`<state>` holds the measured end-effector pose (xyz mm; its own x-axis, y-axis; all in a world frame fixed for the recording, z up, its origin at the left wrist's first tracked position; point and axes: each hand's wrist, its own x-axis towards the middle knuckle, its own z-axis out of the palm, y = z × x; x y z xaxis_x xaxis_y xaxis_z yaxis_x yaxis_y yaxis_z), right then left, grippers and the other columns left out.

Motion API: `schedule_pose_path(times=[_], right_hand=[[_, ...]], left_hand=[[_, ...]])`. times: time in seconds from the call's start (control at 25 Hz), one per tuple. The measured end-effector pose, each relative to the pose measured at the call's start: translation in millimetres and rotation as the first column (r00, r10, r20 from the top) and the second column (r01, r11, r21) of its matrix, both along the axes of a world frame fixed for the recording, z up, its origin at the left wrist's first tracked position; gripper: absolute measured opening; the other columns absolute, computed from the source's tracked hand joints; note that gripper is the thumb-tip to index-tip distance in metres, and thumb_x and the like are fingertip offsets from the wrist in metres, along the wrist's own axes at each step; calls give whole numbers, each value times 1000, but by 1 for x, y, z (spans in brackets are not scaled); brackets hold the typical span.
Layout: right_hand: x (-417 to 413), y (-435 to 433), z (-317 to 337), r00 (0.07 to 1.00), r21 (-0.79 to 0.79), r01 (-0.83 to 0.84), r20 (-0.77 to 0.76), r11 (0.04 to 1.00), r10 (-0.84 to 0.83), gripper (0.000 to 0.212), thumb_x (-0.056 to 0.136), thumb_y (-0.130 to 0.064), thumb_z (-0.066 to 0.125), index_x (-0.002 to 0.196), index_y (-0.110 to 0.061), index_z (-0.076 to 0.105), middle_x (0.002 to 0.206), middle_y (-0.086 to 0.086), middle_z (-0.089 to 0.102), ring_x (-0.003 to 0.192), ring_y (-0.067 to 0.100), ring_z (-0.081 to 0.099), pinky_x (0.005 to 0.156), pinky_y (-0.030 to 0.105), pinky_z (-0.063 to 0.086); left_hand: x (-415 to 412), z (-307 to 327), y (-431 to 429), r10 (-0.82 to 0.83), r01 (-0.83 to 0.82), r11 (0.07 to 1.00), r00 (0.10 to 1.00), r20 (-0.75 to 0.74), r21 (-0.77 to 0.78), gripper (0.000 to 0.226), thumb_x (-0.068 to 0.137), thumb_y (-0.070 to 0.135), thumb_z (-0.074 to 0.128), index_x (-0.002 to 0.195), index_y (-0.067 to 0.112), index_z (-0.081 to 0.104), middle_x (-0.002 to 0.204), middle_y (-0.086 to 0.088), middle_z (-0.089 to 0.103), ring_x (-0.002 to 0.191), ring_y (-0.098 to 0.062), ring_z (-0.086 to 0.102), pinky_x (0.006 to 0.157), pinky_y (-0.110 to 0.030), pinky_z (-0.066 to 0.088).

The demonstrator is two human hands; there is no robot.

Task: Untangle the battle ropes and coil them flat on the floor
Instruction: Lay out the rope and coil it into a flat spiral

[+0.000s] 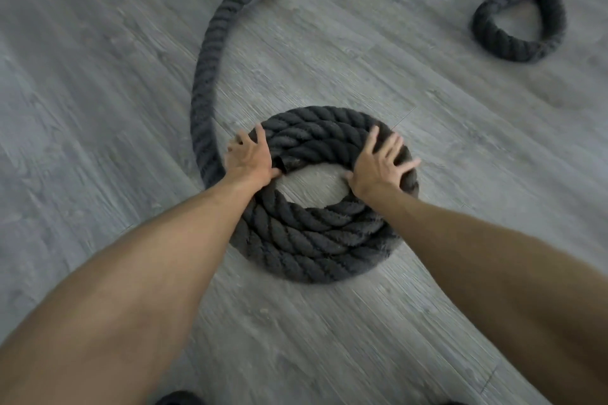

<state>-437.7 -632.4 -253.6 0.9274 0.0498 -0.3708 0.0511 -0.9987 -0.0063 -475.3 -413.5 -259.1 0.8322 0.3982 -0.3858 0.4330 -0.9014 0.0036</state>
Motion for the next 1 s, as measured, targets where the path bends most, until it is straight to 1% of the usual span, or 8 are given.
schedule_pose_path(times=[0.16, 0.32, 0.48, 0.6, 0.72, 0.84, 0.92, 1.0], right_hand=[[-51, 8, 0, 876, 114, 479, -125, 870, -466, 127, 84, -65, 65, 153, -10, -26, 160, 28, -24, 151, 41, -18, 110, 77, 12], [-60, 30, 13, 759, 61, 628, -267, 776, -594, 126, 83, -54, 72, 155, -12, -23, 159, 28, -26, 151, 41, -15, 109, 75, 22], [-59, 33, 22, 778, 17, 580, -308, 815, -547, 118, 88, -51, 69, 157, -14, -19, 158, 34, -21, 150, 46, -10, 103, 74, 29], [-48, 27, 22, 831, 13, 481, -325, 876, -452, 114, 89, -46, 69, 157, -16, -17, 157, 36, -21, 149, 49, -10, 103, 75, 30], [-9, 23, 16, 924, 45, 271, -291, 961, -247, 111, 88, -46, 70, 158, -17, -12, 158, 34, -18, 149, 49, -10, 104, 75, 27], [59, 15, 18, 967, 115, 37, -255, 993, -6, 108, 88, -44, 71, 159, -22, -8, 161, 28, -19, 150, 43, -13, 108, 76, 21], [102, 14, 22, 966, 142, -103, -222, 985, 133, 104, 90, -43, 71, 160, -26, -5, 163, 22, -17, 152, 38, -12, 112, 74, 19], [119, 15, 23, 987, 149, -111, -97, 983, 126, 99, 92, -42, 68, 160, -26, -1, 165, 17, -14, 153, 35, -11, 114, 72, 15]], left_hand=[[-25, 9, 6, 128, -128, 992, 989, -68, 8, 113, 82, 54, 70, 154, 8, -4, 152, -29, 15, 129, -47, 37, 92, -47, 48], [-38, 15, 10, 159, -164, 986, 979, -129, -30, 119, 79, 59, 70, 152, 2, -5, 148, -32, 22, 130, -45, 39, 91, -46, 48], [-30, 36, 20, 60, -88, 987, 977, -203, -133, 121, 78, 63, 69, 154, 3, -4, 157, -27, 12, 141, -44, 23, 106, -57, 37], [-11, 46, 28, -82, 58, 981, 989, -123, -185, 119, 77, 66, 67, 155, 12, -4, 156, -26, 12, 142, -43, 21, 108, -58, 33], [23, 43, 28, -182, 169, 963, 982, -45, -209, 118, 77, 63, 70, 155, 18, -5, 158, -24, 10, 143, -42, 17, 110, -61, 29], [68, 32, 23, -150, 132, 963, 987, -62, -233, 115, 79, 65, 66, 156, 22, -10, 158, -26, 8, 142, -45, 17, 108, -61, 28], [88, 26, 25, -150, 136, 978, 986, -79, -159, 112, 81, 71, 58, 156, 23, -9, 155, -29, 14, 137, -46, 25, 104, -59, 31], [102, 25, 23, -146, 139, 987, 986, -83, -86, 107, 83, 77, 47, 156, 20, -7, 152, -30, 19, 132, -45, 31, 102, -55, 34]])
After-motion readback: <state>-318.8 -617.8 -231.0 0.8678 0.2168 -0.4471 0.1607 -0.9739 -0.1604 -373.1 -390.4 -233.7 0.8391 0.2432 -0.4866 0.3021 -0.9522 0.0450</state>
